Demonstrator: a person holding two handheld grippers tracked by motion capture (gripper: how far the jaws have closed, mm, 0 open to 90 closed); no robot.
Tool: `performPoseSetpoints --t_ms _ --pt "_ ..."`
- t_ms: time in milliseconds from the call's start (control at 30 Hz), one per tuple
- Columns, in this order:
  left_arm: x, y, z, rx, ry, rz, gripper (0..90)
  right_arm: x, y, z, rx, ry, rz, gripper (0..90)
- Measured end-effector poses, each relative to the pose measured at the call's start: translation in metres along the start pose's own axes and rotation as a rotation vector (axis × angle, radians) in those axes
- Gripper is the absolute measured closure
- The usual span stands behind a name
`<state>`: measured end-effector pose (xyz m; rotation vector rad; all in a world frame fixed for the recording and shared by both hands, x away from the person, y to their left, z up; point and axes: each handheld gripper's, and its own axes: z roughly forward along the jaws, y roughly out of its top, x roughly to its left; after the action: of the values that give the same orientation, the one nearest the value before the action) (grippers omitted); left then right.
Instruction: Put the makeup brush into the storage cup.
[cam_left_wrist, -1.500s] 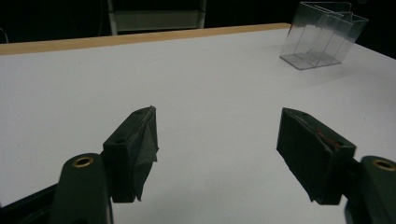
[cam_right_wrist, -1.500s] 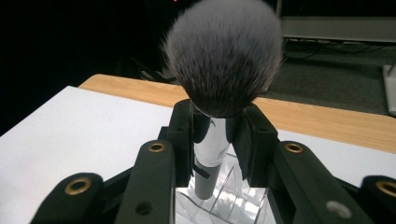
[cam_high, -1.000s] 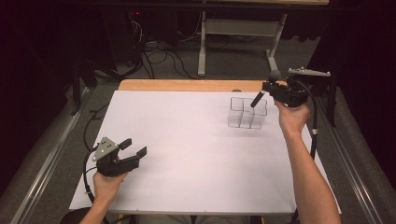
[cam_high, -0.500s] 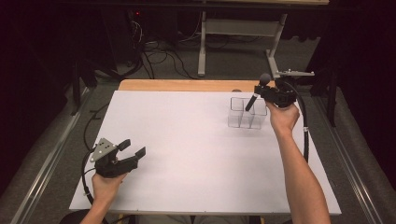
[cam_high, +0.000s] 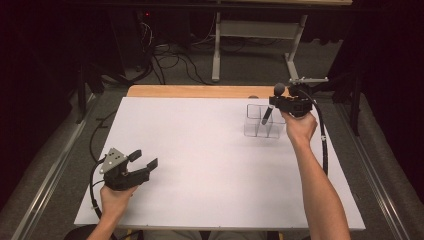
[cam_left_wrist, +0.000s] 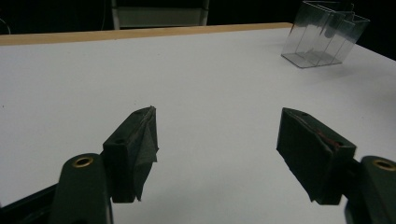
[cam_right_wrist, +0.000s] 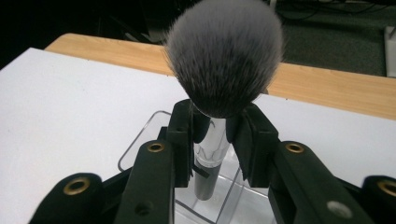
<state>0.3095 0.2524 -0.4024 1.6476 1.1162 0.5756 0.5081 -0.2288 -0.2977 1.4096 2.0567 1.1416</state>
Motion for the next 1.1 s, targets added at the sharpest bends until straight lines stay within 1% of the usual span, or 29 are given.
performPoseSetpoints --t_ms 67,100,167,300,367,567,733,800,867,933,1000,1033,1067,1100 --pt "-0.001 0.0 0.0 -0.003 -0.001 0.004 29.1 -0.001 0.0 0.002 0.008 0.013 0.007 61.4" --pt "-0.001 0.0 0.0 -0.001 -0.001 0.006 29.1 0.0 -0.001 0.002 0.009 0.013 0.008 53.1" --pt "-0.002 0.0 0.0 -0.001 -0.002 0.008 29.1 0.0 -0.002 0.002 0.003 0.015 0.008 46.3" --pt "-0.001 0.0 0.0 -0.004 -0.003 0.003 29.1 0.001 -0.003 -0.003 0.002 -0.009 -0.007 35.0" --pt "-0.001 0.0 -0.001 -0.004 -0.004 0.001 29.0 0.001 -0.003 -0.008 -0.026 -0.02 -0.007 33.5" --pt "-0.001 0.0 -0.001 -0.007 -0.004 -0.002 29.0 0.002 -0.006 -0.02 -0.057 -0.012 -0.017 32.3" --pt "-0.003 0.0 -0.002 -0.007 -0.003 0.003 29.0 0.003 -0.014 -0.03 -0.09 -0.005 -0.022 32.9" --pt "-0.003 0.0 -0.002 -0.007 -0.003 0.007 29.0 0.004 -0.018 -0.036 -0.103 -0.001 -0.012 33.2" --pt "-0.003 -0.001 -0.002 -0.006 0.0 0.008 29.0 0.006 -0.022 -0.044 -0.111 -0.003 -0.014 33.5" --pt "-0.002 -0.001 -0.003 -0.011 0.004 0.002 29.0 0.007 -0.025 -0.051 -0.126 0.0 -0.027 34.1" --pt "-0.001 -0.001 -0.005 -0.021 0.011 -0.009 29.0 0.009 -0.027 -0.057 -0.133 0.004 -0.029 34.3" --pt "0.0 0.0 -0.006 -0.024 0.013 -0.013 29.0 0.01 -0.028 -0.06 -0.133 0.006 -0.021 34.3" --pt "0.001 0.0 -0.007 -0.026 0.015 -0.017 29.0 0.01 -0.029 -0.062 -0.136 0.006 -0.034 34.4" --pt "0.001 0.0 -0.007 -0.026 0.017 -0.02 29.0 0.011 -0.03 -0.065 -0.139 0.005 -0.031 34.5"
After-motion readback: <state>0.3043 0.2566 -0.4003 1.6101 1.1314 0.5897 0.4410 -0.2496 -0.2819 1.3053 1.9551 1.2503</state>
